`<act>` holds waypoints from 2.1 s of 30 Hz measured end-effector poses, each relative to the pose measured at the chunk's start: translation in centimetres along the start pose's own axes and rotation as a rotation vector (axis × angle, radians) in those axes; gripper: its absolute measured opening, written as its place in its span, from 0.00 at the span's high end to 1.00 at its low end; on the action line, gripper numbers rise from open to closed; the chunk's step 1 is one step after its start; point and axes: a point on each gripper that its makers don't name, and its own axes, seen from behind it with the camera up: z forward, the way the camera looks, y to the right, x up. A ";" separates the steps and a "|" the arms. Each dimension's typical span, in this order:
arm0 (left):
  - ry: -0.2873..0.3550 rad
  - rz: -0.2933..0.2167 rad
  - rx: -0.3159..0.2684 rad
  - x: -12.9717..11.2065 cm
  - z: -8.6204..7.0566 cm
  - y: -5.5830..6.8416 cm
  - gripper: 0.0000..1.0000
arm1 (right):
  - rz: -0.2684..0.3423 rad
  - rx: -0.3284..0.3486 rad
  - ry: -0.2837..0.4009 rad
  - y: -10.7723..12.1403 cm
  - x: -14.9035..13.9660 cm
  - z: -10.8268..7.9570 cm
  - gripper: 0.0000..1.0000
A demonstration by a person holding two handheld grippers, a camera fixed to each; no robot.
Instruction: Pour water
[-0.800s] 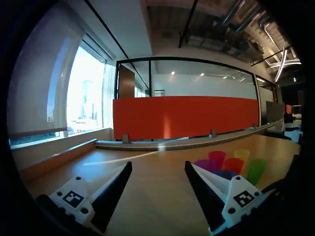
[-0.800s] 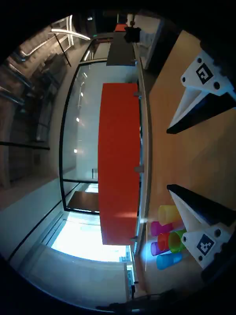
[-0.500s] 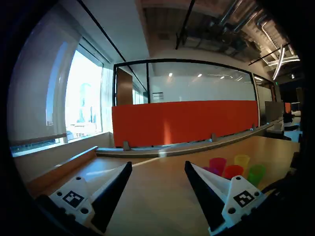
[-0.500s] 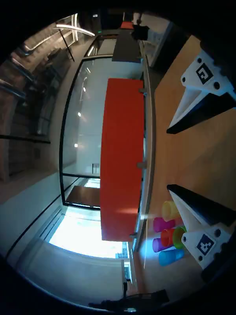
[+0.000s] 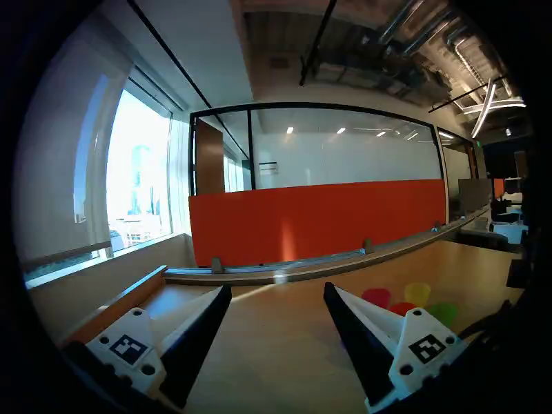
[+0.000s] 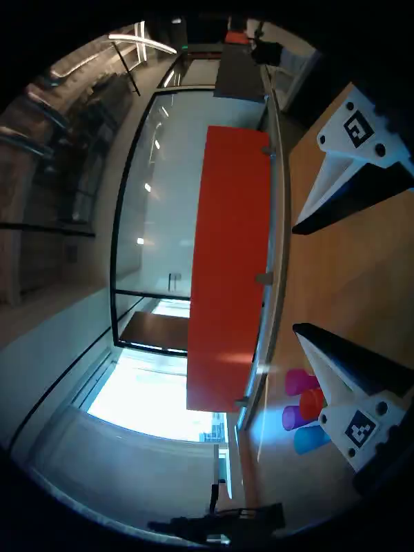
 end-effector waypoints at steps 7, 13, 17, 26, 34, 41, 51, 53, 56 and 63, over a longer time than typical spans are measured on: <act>-0.005 0.022 -0.025 1.6 0.1 0.1 0.00 | 0.001 0.031 0.005 -0.5 2.3 0.3 0.01; -0.015 0.025 -0.055 2.5 0.4 0.6 0.01 | 0.007 0.056 0.007 -1.0 3.8 0.5 0.01; -0.027 0.026 -0.084 2.7 0.7 1.1 0.01 | 0.017 0.082 0.005 -1.4 4.4 0.6 0.01; -0.071 0.055 -0.178 2.4 1.1 2.7 0.00 | 0.022 0.218 -0.030 -3.9 4.6 0.4 0.01; -0.108 0.054 -0.259 1.7 1.1 4.2 0.00 | 0.040 0.351 -0.069 -6.1 4.7 0.2 0.01; -0.117 0.068 -0.313 2.1 1.1 5.5 0.00 | 0.042 0.449 -0.083 -7.8 5.5 0.1 0.01; -0.128 0.045 -0.402 2.8 0.8 7.9 0.00 | -0.022 0.622 -0.124 -11.8 5.6 -0.8 0.01; -0.137 0.052 -0.415 2.8 0.8 8.1 0.01 | -0.037 0.649 -0.136 -12.4 5.5 -1.0 0.00; -0.143 0.066 -0.430 3.1 1.0 8.3 0.00 | -0.059 0.678 -0.151 -13.1 5.4 -1.2 0.01; -0.156 0.097 -0.464 2.8 1.3 9.1 0.00 | -0.094 0.711 -0.174 -14.0 4.9 -1.0 0.01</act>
